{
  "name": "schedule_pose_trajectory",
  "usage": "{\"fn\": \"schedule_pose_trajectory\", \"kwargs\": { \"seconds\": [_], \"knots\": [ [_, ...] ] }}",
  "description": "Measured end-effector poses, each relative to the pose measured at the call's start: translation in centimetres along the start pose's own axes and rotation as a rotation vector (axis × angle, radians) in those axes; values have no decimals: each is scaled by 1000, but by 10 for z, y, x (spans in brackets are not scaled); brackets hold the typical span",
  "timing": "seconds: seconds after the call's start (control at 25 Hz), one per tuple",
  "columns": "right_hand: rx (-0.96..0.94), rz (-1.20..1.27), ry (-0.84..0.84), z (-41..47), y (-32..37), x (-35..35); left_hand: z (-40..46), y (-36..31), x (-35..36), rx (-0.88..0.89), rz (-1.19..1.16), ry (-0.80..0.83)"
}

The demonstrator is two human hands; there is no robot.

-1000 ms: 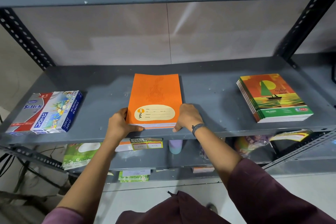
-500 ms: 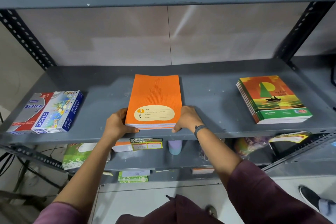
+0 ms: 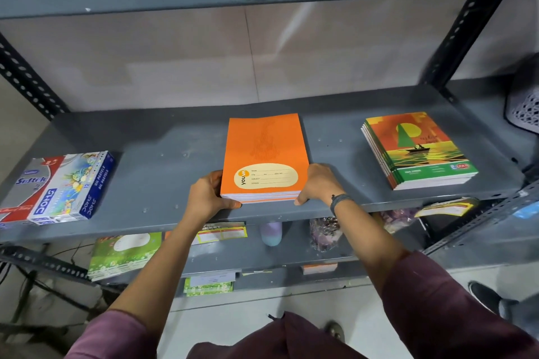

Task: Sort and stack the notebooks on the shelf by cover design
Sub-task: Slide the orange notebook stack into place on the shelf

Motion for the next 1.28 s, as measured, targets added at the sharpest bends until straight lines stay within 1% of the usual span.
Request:
{"fn": "schedule_pose_trajectory", "kwargs": {
  "seconds": [0.2, 0.28, 0.36, 0.4, 0.44, 0.48, 0.52, 0.56, 0.6, 0.64, 0.68, 0.76, 0.8, 0.88, 0.96, 1.0, 1.04, 1.12, 1.2, 1.28],
  "knots": [
    [-17, 51, 1, 1, -12, -1, 2, -5, 10, -11, 75, -22],
    [-85, 112, 67, 0, -15, -4, -1, -9, 13, -41, 122, 26],
    [-156, 205, 140, -6, -24, -14, -11, -17, 20, -135, 21, 115],
    [-168, 241, 144, -8, -35, -24, -16, -27, 22, -130, 37, 67],
    [-167, 279, 106, -8, -46, -36, -23, -44, 18, -72, 110, -81],
    [-161, 315, 22, -7, -60, -52, -32, -67, 19, 69, 196, -263],
    [-164, 338, -96, -7, -75, -71, -42, -93, 29, 240, 197, -414],
    [-172, 334, -231, -7, -90, -91, -49, -116, 48, 329, 93, -466],
    [-175, 293, -359, -9, -104, -109, -51, -131, 75, 344, -46, -421],
    [-166, 235, -461, -9, -119, -123, -49, -143, 108, 303, -181, -308],
    [-125, 157, -534, -8, -137, -135, -47, -152, 145, 221, -288, -172],
    [56, -2, -587, -7, -179, -149, -46, -162, 210, 41, -439, 45],
    [147, -36, -583, -6, -201, -154, -46, -164, 233, -34, -488, 98],
    [264, 40, -497, -2, -242, -155, -44, -165, 264, -119, -524, 137],
    [270, 221, -354, 5, -268, -147, -39, -170, 279, -115, -509, 145],
    [252, 329, -311, 7, -276, -142, -36, -173, 285, -98, -505, 148],
    [232, 432, -300, 8, -281, -138, -36, -177, 290, -83, -503, 154],
    [198, 601, -331, 6, -287, -133, -36, -181, 296, -66, -501, 160],
    [154, 672, -362, 4, -283, -127, -37, -179, 297, -73, -508, 142],
    [127, 677, -365, 4, -273, -121, -34, -174, 292, -72, -510, 100]
  ]
}}
Point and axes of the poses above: each hand's wrist, its own z-axis towards the middle knuckle, its own x-axis out of the palm, y = z × x, the point moved 6 cm from there along z, towards the middle knuckle, and after that the axes turned 7 degrees about -z, right-handed, at the moved point
